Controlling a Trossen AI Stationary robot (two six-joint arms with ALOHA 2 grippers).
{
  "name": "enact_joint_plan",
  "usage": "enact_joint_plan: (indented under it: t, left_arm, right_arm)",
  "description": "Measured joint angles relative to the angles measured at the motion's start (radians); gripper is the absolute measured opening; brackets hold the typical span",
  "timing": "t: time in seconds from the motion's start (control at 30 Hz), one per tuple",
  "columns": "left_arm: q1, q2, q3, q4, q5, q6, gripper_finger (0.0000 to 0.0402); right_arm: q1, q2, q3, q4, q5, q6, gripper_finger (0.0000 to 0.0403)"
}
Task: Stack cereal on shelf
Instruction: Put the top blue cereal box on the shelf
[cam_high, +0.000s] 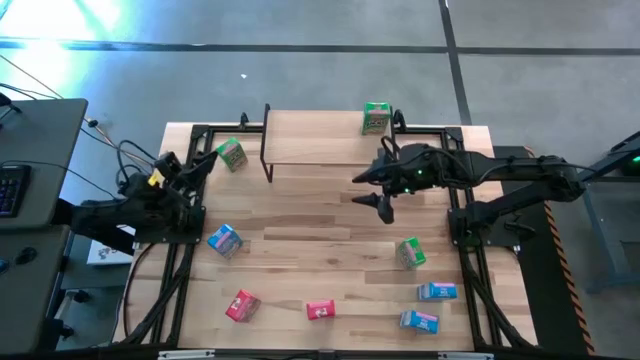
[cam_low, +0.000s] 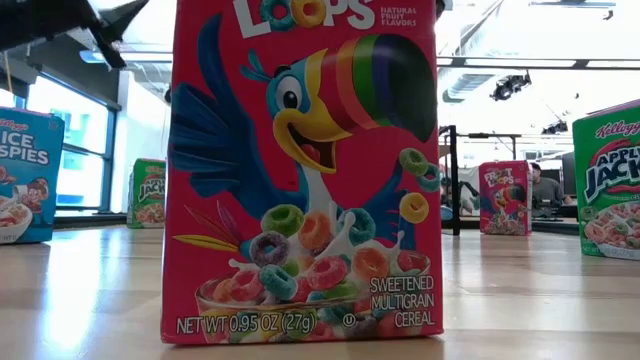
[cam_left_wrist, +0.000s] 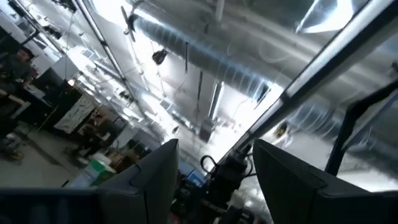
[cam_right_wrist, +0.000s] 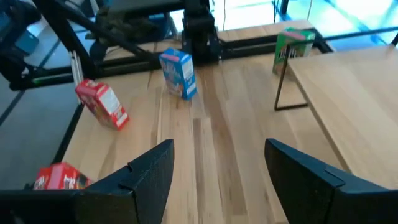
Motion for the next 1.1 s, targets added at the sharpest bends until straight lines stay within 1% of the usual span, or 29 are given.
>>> enact_joint_plan:
  t: [0.2,0.43,0.6,0.7,0.9,1.1]
  left_arm:
    - [0.0,0.099,0.209,-0.28,0.001,0.079,0.0198]
    - [0.0,0.25,0.422,-0.494,0.006,0.109,0.0198]
    - [0.0,0.334,0.538,-0.636,0.02,0.108,0.0198]
    - [0.0,0.375,0.595,-0.719,0.042,0.074,0.0198]
    - [0.0,0.428,0.72,-0.915,0.108,-0.057,0.0198]
    - [0.0,0.462,0.845,-1.033,0.189,-0.067,0.0198]
  right_arm:
    - [0.0,0.0,0.0,-0.013,-0.004,0.0,0.0244]
    - [0.0,0.0,0.0,-0.018,-0.005,0.0,0.0244]
    - [0.0,0.0,0.0,-0.016,-0.005,0.0,0.0244]
    - [0.0,0.0,0.0,-0.016,-0.005,0.0,0.0244]
    - [0.0,0.0,0.0,-0.019,-0.004,0.0,0.0244]
    - [0.0,0.0,0.0,-0.021,-0.004,0.0,0.0244]
